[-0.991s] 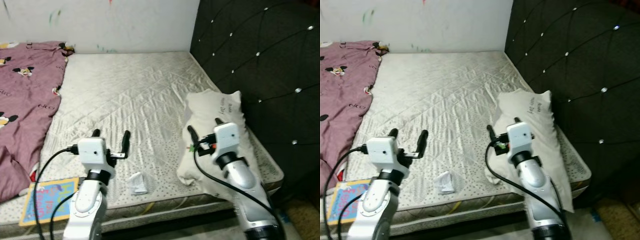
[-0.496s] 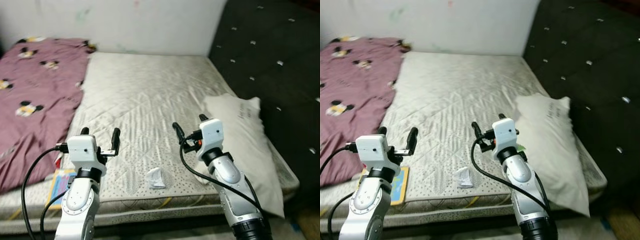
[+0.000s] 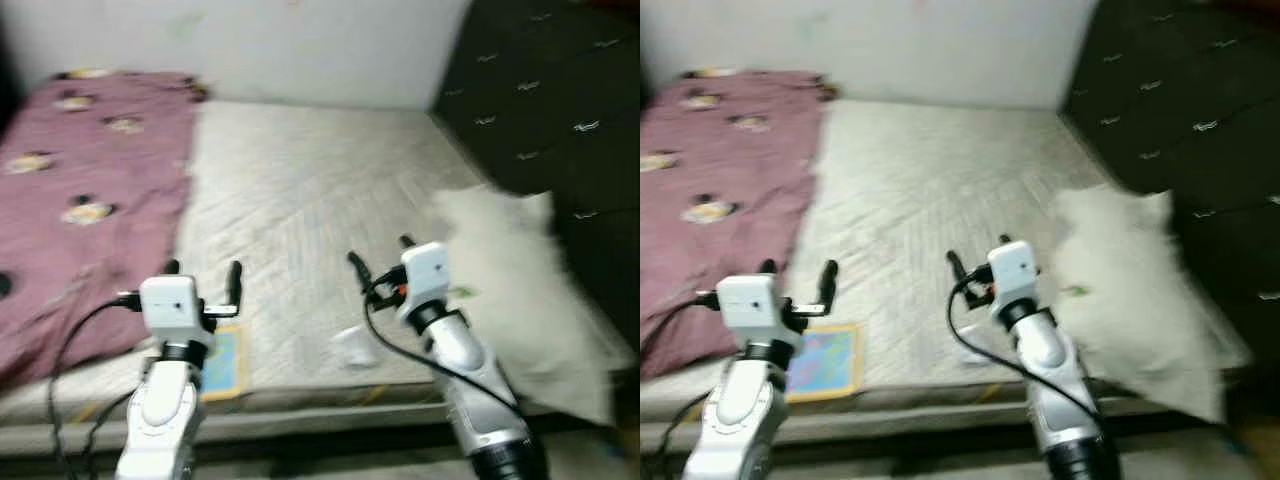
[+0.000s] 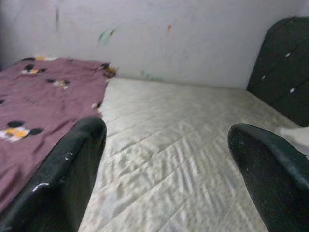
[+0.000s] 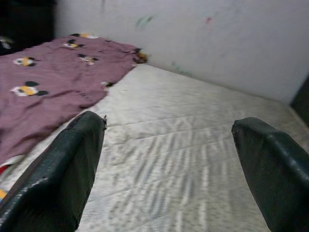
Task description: Clean up the room
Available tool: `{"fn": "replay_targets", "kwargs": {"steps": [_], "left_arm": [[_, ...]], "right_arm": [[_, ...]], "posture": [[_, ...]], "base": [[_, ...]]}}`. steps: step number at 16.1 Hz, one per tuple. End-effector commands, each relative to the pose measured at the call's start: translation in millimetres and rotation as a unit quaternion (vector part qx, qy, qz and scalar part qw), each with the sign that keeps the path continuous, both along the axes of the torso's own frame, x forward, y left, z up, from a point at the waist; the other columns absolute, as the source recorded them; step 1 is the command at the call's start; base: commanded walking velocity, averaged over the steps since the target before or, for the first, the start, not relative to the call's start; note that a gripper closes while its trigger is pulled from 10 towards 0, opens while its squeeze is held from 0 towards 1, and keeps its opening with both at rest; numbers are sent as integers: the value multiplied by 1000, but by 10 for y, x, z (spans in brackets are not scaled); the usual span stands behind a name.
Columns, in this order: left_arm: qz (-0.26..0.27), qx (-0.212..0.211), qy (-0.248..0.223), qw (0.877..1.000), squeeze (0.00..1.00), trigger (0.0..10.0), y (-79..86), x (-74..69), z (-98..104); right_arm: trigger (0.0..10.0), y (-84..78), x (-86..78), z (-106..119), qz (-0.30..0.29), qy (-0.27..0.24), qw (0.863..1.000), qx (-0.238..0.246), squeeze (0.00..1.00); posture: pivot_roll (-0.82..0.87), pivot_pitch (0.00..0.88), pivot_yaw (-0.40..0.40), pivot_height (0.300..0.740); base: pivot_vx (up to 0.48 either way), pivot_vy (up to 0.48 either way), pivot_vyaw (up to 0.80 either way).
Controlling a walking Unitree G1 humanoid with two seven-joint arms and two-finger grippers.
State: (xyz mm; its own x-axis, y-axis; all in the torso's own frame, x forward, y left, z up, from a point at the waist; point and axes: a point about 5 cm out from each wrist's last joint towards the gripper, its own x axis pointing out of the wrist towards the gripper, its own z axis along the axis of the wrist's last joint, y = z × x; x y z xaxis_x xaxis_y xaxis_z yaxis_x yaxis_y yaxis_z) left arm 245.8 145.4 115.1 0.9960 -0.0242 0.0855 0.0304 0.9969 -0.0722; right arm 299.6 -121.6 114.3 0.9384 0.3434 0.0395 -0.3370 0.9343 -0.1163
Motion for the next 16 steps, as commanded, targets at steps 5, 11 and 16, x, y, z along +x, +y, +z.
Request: {"fn": "replay_targets", "kwargs": {"steps": [5,11,16], "left_arm": [[-40,-24,-1,999,0,10000,-54,-19,16],[-51,-31,-3,998,0,10000,-80,-10,22],[-57,-33,-9,998,0,10000,-89,-12,33]], "right_arm": [[10000,-40,28,14,-14,2,1000,11,0],[10000,-44,51,-5,-21,9,1000,12,0],[10000,-34,48,6,-16,3,1000,10,0]], "posture": [[-6,56,-87,740],[-3,46,-85,740],[-2,44,-86,740]], "base": [[0,0,160],[86,0,-133],[375,0,-160]]}}
